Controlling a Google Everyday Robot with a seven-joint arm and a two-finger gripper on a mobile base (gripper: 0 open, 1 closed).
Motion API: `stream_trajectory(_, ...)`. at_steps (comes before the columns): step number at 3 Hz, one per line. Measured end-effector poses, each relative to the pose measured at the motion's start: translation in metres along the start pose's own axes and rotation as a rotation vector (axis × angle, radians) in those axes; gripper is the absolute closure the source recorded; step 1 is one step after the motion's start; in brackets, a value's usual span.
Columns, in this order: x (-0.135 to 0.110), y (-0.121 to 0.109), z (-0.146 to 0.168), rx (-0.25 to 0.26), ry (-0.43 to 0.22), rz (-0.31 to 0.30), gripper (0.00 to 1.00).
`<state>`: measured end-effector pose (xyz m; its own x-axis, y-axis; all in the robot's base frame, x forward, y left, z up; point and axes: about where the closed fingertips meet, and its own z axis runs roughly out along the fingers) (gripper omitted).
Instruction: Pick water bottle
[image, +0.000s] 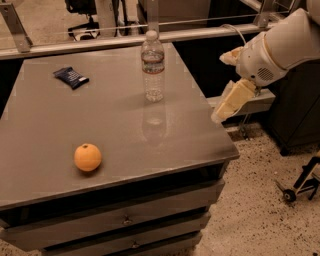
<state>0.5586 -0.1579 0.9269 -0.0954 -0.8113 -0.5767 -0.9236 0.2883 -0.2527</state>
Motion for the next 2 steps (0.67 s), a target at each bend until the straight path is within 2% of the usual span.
stream_trajectory(2, -0.045, -0.038, 0.055, -0.036, -0.295, 0.022, 0.00)
